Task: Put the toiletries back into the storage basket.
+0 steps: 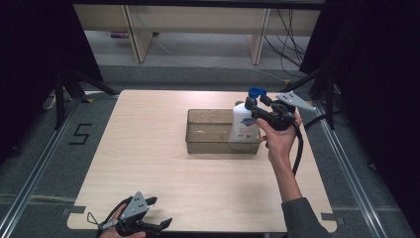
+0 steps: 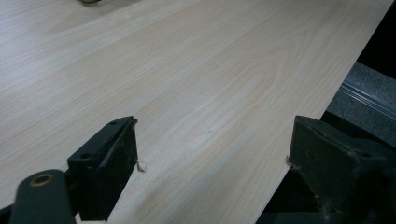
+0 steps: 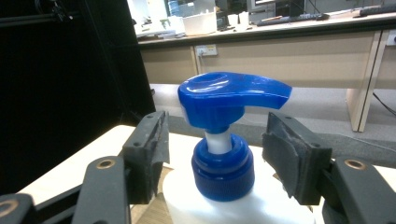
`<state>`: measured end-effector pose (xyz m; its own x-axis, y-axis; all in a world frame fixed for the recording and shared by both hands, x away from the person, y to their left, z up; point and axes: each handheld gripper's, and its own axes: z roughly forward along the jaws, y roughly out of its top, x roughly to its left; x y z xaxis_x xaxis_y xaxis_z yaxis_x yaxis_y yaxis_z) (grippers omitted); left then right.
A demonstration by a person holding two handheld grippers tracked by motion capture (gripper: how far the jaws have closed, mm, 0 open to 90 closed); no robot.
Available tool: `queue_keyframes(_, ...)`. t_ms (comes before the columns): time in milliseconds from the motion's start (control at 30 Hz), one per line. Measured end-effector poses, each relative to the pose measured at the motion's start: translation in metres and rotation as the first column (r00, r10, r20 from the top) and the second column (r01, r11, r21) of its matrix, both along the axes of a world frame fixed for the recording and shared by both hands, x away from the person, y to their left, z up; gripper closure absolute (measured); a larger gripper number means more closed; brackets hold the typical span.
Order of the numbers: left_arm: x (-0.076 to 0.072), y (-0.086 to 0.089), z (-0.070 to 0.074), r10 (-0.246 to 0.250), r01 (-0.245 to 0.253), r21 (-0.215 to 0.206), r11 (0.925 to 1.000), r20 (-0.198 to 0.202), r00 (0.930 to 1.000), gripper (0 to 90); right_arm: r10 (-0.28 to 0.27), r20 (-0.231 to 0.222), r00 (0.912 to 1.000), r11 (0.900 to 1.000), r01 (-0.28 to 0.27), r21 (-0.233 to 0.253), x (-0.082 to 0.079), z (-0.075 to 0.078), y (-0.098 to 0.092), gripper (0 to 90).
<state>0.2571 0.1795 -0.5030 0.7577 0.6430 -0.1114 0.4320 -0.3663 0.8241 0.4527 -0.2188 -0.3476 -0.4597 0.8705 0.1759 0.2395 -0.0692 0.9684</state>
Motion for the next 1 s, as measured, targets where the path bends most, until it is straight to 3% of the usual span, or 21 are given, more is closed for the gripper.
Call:
queue_keyframes(167,0.0,0.0,0.0,0.001,-0.001,0.0,1.0,0.001,1.0,14.9,-0.005,-0.015,0.9999,1.0,0.005,0.026,-0.004,-0.002,-0.003,36.2)
queue_keyframes(367,0.0,0.0,0.0,0.0,0.0,0.0,1.0,0.001,1.0,14.9,0.003,-0.001,1.0,0.999,-0.003,0.041,-0.01,-0.003,-0.003,34.1)
queue_keyframes(400,0.0,0.0,0.0,0.001,-0.001,0.001,1.0,-0.002,1.0,14.9,0.005,-0.007,1.0,0.998,-0.005,0.063,-0.012,-0.002,-0.001,34.0)
queue_keyframes(467,0.0,0.0,0.0,0.0,0.0,0.001,1.0,0.001,1.0,14.9,-0.007,-0.003,1.0,1.0,0.007,0.027,-0.015,-0.002,-0.002,34.0)
queue_keyframes(600,0.0,0.0,0.0,0.001,-0.001,-0.001,1.0,0.002,1.0,14.9,-0.008,0.007,0.9999,0.999,0.007,0.043,-0.018,-0.003,-0.003,33.7)
queue_keyframes(700,0.0,0.0,0.0,0.0,0.0,0.0,1.0,0.001,1.0,14.9,-0.016,0.017,0.9997,1.0,0.016,0.025,-0.022,-0.004,-0.004,33.3)
queue_keyframes(1000,0.0,0.0,0.0,0.002,-0.002,0.0,1.0,-0.002,1.0,14.9,-0.035,0.009,0.9993,0.999,0.035,0.03,-0.03,-0.011,-0.01,32.6)
